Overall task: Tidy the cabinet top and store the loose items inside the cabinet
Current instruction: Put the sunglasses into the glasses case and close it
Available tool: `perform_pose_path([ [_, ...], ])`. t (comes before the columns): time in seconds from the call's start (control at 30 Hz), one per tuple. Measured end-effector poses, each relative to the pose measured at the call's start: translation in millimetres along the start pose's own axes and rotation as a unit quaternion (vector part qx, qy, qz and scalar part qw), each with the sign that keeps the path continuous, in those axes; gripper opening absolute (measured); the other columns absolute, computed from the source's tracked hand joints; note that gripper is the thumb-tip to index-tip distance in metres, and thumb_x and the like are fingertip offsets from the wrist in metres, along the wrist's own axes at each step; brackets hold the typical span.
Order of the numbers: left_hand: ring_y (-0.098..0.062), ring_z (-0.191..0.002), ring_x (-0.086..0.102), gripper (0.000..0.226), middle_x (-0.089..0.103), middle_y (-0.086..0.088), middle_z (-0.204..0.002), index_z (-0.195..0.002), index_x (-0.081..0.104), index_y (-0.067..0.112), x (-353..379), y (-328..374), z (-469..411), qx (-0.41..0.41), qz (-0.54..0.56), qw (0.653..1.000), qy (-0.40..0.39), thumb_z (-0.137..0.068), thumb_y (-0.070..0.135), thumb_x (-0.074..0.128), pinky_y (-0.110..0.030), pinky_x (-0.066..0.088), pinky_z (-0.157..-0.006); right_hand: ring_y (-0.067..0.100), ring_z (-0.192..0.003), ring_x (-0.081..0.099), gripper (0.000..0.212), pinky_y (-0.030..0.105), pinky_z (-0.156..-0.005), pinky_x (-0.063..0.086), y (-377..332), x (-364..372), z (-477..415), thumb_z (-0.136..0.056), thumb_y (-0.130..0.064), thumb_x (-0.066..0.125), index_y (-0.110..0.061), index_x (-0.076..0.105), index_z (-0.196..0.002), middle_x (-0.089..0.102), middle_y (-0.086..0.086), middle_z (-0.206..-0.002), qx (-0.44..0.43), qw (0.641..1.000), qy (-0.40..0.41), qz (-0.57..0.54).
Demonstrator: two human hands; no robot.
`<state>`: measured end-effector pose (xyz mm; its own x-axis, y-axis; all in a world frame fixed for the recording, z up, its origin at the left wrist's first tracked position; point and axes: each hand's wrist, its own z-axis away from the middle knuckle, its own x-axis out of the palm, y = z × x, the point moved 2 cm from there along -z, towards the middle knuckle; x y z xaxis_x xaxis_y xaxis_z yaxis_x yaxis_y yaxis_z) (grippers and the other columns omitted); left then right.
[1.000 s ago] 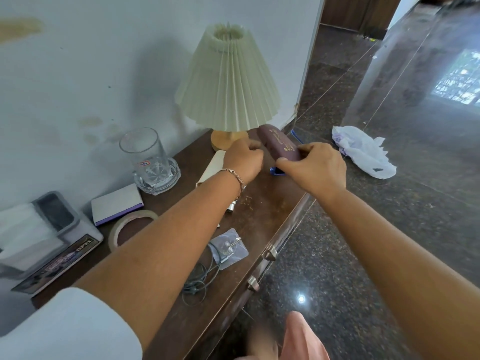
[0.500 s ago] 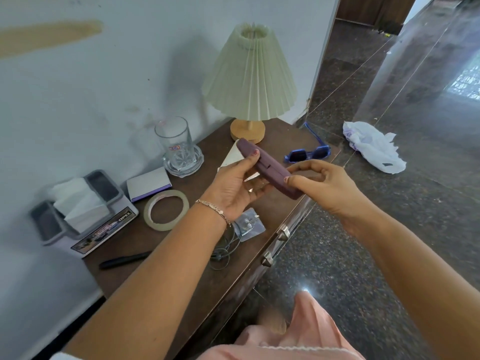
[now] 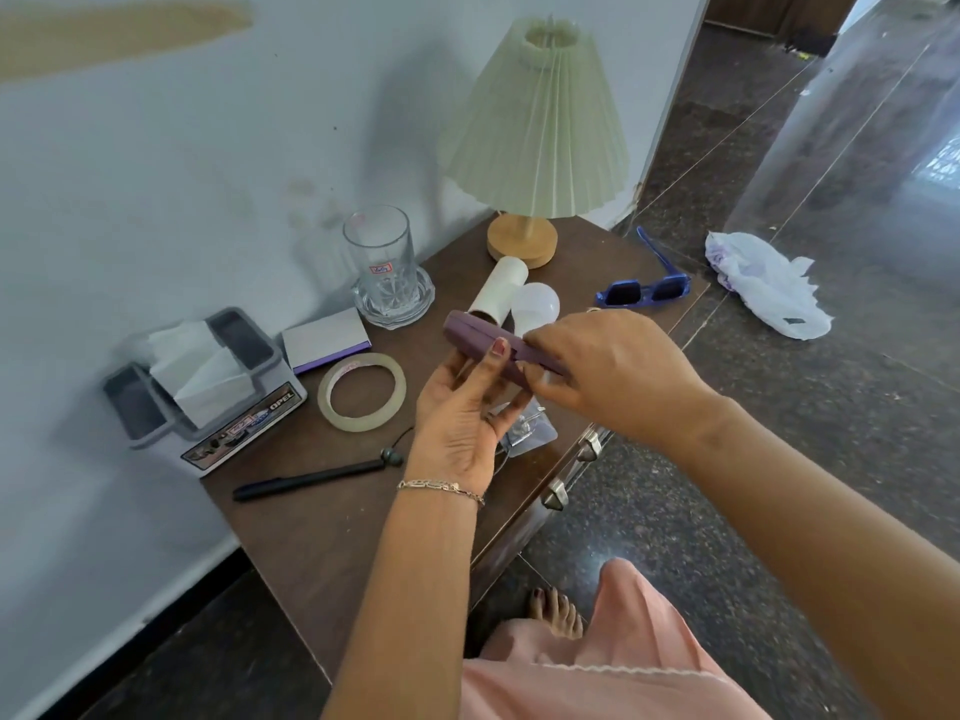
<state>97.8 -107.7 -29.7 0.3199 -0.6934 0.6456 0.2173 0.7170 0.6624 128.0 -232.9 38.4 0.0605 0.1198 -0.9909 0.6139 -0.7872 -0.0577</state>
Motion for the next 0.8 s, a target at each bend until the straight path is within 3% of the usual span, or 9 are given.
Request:
perform_pose_path([
  [0.13,-0.02,-0.095,0.066,0.021,0.069,-0.007,-0.105,-0.107,0.063,0.015,-12,-18,4,0.001,0.035,0.999,0.02,-0.087,0.01,0.062,-0.039,0.056,-0.082,0.021,-0.071,0.051,0.036,0.029,-0.049,0.028,-12,5,0,-0.101,-0.041,0.03,-0.016,0.055,-0.099,0.053,-0.002,-0.082,-0.057,0.995,-0.036,0.069],
  [0.33,-0.02,-0.097,0.068,0.034,0.069,-0.007,-0.109,-0.107,0.064,0.017,-18,-17,1,0.007,0.018,1.0,0.01,-0.074,0.015,0.069,-0.038,0.058,-0.082,0.022,-0.076,0.056,0.036,0.032,-0.059,0.039,-11,12,3,-0.102,-0.04,0.028,-0.016,0.055,-0.1,0.053,-0.002,-0.084,-0.048,0.997,-0.038,0.037],
  [0.57,-0.017,-0.091,0.07,0.017,0.073,-0.002,-0.094,-0.103,0.066,0.018,-24,-17,-2,0.008,0.021,1.0,0.009,-0.088,0.012,0.06,-0.038,0.058,-0.078,0.023,-0.072,0.055,0.037,0.033,-0.059,0.04,-10,20,-5,-0.101,-0.04,0.027,-0.016,0.054,-0.095,0.051,-0.002,-0.08,-0.052,0.996,-0.032,0.061],
  [0.7,-0.017,-0.093,0.068,0.019,0.072,-0.002,-0.096,-0.104,0.065,0.016,-25,-12,-2,0.01,0.032,0.999,-0.026,-0.085,0.014,0.061,-0.036,0.059,-0.08,0.026,-0.07,0.058,0.04,0.037,-0.06,0.046,2,20,-12,-0.098,-0.044,0.035,-0.014,0.061,-0.089,0.06,0.001,-0.076,-0.026,1.0,-0.002,0.011],
  [0.8,-0.019,-0.096,0.065,0.032,0.07,-0.006,-0.102,-0.111,0.063,0.013,-23,-9,0,0.006,0.06,0.997,-0.056,-0.079,0.019,0.063,-0.038,0.057,-0.085,0.021,-0.068,0.062,0.037,0.038,-0.062,0.05,20,16,-13,-0.096,-0.042,0.044,-0.016,0.07,-0.094,0.068,0.002,-0.075,0.036,0.991,0.06,-0.114],
])
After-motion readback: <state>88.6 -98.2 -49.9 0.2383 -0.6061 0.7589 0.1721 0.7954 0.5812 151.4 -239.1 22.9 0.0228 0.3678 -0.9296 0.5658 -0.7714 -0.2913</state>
